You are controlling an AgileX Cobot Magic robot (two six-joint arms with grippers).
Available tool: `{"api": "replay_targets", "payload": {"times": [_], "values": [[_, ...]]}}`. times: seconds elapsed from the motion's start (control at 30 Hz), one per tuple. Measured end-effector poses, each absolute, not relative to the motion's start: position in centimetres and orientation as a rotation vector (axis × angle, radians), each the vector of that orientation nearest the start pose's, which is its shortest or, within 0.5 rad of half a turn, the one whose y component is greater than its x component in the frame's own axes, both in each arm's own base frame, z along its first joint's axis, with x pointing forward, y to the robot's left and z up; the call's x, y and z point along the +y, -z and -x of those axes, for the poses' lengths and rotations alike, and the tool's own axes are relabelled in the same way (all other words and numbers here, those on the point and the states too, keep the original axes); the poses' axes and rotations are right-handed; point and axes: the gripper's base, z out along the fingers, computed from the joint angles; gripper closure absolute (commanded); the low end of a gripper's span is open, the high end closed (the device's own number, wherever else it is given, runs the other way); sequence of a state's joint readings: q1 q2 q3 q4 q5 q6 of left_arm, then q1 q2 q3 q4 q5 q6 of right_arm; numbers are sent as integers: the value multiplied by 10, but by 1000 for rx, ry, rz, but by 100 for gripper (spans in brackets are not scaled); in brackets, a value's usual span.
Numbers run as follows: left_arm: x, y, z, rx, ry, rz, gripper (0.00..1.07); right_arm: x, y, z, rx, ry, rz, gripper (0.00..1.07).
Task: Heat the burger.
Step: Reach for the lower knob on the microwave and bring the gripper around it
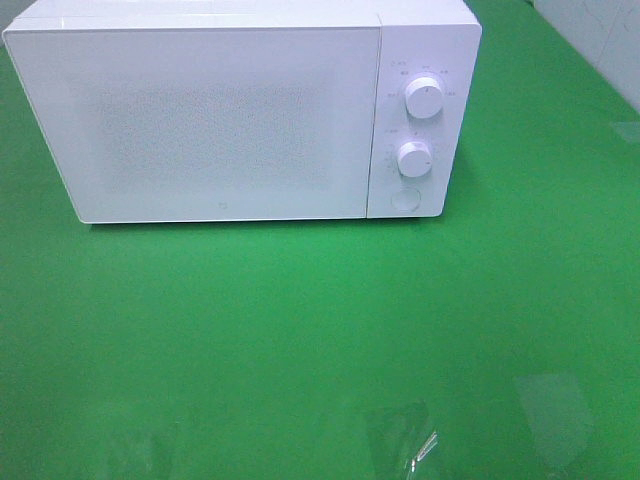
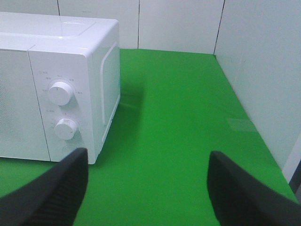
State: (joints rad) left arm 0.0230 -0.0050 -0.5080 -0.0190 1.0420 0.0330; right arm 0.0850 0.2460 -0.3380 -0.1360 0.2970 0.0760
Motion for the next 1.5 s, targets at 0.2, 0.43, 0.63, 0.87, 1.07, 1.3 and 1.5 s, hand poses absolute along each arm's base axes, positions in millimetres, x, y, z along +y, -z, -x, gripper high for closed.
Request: {"api": "replay_targets", "payload": {"times": [0.2, 0.43, 0.63, 0.87, 1.07, 1.3, 1.5], "values": [[-2, -281, 6, 2012, -13, -11, 9, 6, -274, -88, 1683, -6, 103, 37], [-2, -281, 6, 2012, -13, -11, 9, 10, -272, -113, 1636, -61, 90, 37], [-2, -281, 6, 2012, -13, -11, 9, 14, -270, -134, 1607, -96, 89, 37], [-2, -281, 6, 2012, -13, -11, 9, 15, -259, -157, 1631, -123, 45, 37], [-2, -281, 6, 2012, -13, -11, 9, 9, -249, -174, 1645, -48, -8, 37], [-2, -281, 6, 2012, -13, -11, 9, 4, -239, -188, 1641, 28, -99, 37], [-2, -281, 6, 2012, -13, -11, 9, 34, -228, -197, 1605, 72, 2, 37]]}}
